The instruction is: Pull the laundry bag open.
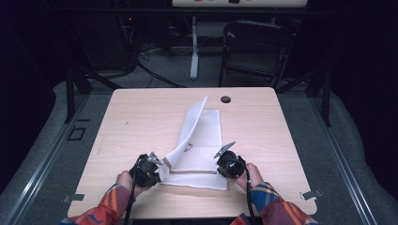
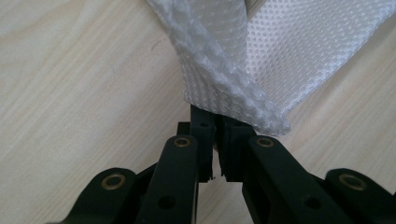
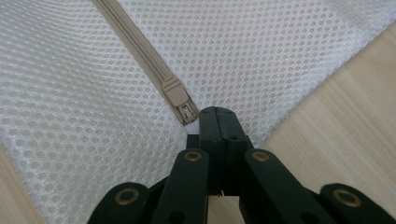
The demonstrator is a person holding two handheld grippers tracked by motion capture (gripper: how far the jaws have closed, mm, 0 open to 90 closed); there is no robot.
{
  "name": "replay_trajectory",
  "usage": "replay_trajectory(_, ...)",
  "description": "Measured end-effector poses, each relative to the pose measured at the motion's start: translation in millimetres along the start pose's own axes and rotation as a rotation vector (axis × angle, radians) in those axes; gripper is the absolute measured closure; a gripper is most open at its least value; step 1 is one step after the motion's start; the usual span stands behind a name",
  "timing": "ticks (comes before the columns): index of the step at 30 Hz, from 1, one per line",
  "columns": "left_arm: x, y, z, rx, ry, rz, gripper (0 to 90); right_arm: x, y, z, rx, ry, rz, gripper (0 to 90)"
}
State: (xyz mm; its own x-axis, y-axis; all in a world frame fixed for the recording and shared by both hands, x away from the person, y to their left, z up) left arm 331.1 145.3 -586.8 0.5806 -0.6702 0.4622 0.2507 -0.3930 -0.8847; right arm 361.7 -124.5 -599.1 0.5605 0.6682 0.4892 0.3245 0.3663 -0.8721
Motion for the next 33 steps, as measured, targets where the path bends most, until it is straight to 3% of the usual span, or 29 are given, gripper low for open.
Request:
replay_trajectory(18, -4.9, 0.9, 2.5, -0.021, -0.037, 0.030, 81.5, -0.1, 0.0, -0.8, 0.009, -0.005, -0.002, 90.0)
replay_trajectory(22, -6.1, 0.5, 3.1, -0.015, -0.037, 0.035, 79.5, -0.1, -0.3, -0.8, 0.009, -0.003, 0.001, 90.0)
replay_trajectory(33, -6.7, -1.3, -1.3, -0.047, -0.027, 0.032, 77.0, -0.2, 0.1, -2.2, 0.008, -0.009, -0.011, 90.0)
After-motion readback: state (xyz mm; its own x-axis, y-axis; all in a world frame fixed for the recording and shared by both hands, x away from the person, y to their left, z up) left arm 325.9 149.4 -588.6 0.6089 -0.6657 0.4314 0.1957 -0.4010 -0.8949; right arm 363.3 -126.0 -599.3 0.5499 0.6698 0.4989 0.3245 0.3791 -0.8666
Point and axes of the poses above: each handheld gripper's, and its own axes: y roughly forward along the jaws, x roughly out of its top, z roughly to its left, the point moved 5 cm from there along y, roughly forward along the jaws, and after that the axes turned 2 degrees about -z, right-handed, at the moved point
